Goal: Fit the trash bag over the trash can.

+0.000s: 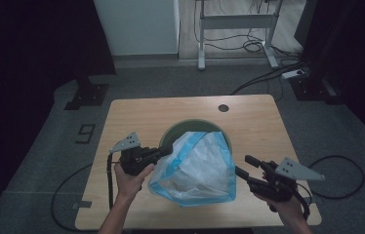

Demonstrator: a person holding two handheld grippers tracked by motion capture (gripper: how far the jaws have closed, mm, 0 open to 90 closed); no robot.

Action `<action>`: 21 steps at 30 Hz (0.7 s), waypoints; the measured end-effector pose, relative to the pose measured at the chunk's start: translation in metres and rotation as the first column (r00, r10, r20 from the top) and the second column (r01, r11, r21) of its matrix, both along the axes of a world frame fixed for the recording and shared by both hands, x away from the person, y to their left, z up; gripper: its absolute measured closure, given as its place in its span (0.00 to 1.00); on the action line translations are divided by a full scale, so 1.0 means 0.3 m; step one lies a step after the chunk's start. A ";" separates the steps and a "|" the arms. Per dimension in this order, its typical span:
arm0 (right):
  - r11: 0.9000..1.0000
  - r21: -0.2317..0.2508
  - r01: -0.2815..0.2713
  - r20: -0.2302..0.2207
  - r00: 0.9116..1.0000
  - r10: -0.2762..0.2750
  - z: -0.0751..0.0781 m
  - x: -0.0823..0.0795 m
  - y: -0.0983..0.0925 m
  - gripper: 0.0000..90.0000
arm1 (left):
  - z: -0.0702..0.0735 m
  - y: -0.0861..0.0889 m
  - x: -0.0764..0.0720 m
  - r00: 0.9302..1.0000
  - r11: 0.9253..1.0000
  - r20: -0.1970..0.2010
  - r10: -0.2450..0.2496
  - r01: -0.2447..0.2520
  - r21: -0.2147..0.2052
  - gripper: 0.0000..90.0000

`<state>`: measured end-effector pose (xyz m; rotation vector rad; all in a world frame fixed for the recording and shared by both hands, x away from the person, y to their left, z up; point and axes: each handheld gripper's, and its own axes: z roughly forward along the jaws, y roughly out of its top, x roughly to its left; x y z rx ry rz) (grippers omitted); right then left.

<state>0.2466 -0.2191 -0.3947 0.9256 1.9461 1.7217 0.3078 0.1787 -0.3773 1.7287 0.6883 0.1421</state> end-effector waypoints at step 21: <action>0.995 -0.050 -0.090 -0.084 0.993 0.086 0.030 0.221 0.150 0.99 | -0.013 0.025 -0.003 0.999 0.998 0.040 0.033 -0.031 -0.059 1.00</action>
